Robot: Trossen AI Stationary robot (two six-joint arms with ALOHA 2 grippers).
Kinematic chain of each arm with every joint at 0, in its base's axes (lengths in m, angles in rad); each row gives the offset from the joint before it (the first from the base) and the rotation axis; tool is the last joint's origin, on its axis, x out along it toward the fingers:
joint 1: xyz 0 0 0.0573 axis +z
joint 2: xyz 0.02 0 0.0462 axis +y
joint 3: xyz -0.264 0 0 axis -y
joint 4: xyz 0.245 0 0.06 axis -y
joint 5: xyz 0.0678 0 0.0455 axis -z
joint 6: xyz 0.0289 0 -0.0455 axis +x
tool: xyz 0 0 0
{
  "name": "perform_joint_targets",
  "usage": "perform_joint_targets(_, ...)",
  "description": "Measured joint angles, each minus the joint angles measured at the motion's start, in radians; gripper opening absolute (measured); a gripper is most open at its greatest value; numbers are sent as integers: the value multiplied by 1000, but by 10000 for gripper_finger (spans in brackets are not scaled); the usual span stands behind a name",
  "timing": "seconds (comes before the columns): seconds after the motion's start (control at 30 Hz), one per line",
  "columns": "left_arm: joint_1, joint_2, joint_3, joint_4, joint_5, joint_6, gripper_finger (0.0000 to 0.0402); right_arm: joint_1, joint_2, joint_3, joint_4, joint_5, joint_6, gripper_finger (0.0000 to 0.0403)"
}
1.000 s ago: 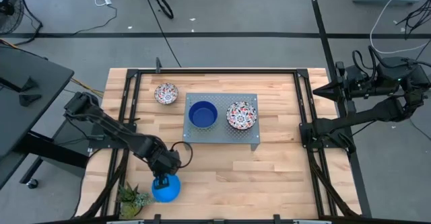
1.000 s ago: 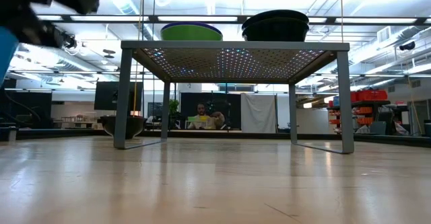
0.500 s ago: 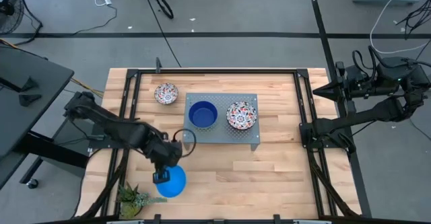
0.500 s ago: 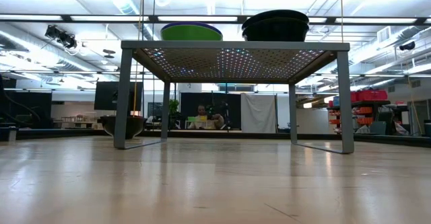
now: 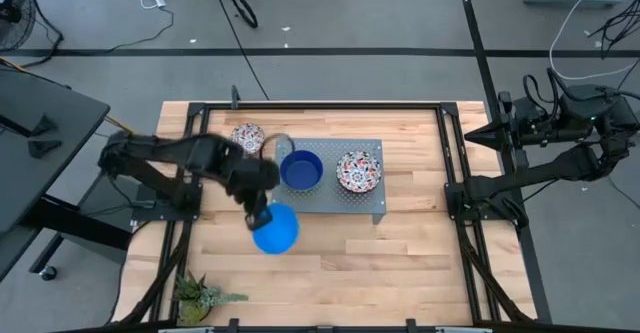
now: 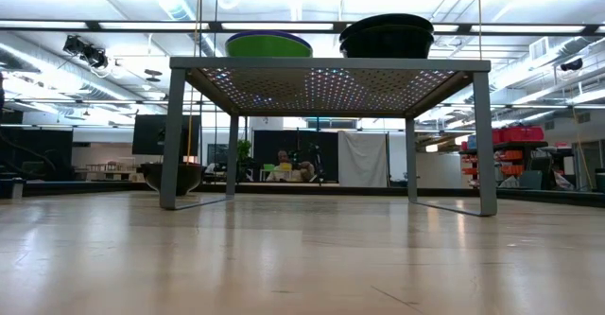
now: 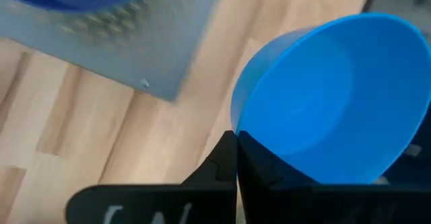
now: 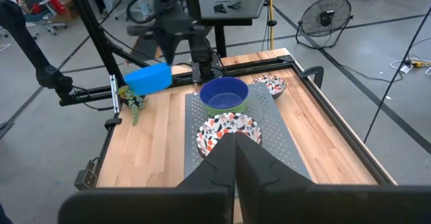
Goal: Pick & Place Mini bowls
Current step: Stack the light blue bowl on top of the blue bowl on the shelf
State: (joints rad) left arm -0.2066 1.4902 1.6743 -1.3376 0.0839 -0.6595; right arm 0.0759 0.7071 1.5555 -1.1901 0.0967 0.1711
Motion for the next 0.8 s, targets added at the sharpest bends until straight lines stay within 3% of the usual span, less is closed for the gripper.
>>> perform_joint_targets(0.53, 357, 0, 83, 2, 139, 17, 0, 0, 0, 0, 0, 0, 0, 6)
perform_joint_targets(0.8, 476, 0, 106, -3, 183, 52, 0, 0, 0, 0, 0, 0, 0, 7)
